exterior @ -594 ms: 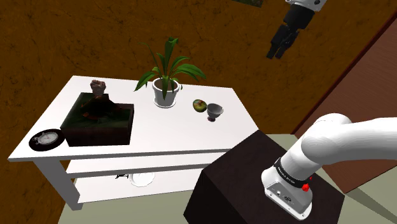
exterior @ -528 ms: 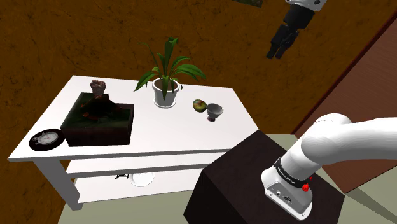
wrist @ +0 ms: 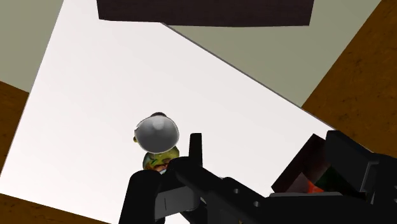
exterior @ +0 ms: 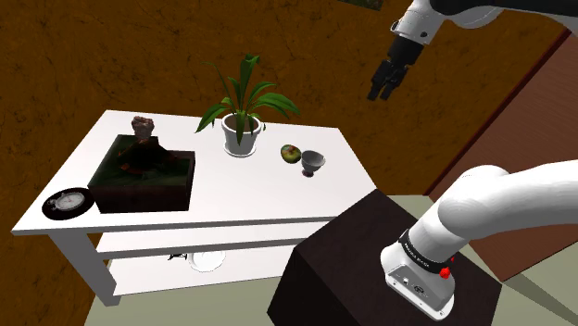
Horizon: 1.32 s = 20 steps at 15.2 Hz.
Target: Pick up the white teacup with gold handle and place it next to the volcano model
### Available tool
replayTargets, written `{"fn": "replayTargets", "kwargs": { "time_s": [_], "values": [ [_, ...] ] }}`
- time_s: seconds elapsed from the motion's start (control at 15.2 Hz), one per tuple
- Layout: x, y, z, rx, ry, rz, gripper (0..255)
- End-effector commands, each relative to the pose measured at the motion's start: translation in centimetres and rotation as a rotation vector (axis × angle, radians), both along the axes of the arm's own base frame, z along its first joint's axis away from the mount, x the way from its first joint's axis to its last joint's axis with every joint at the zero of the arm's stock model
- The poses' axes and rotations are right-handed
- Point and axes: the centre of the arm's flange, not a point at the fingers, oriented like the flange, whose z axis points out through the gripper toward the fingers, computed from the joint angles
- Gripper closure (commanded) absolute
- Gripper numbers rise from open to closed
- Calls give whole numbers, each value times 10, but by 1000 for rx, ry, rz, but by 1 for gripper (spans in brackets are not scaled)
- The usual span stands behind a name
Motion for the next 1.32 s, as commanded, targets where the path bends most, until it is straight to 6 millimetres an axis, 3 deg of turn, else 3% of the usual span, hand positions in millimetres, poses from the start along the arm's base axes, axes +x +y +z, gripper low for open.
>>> {"fn": "replayTargets", "kwargs": {
  "time_s": [0.0,1.25],
  "values": [
    [13,-11,-23,8,5,-4,0],
    [137,-110,-230,90,67,-43,0]
  ]
}}
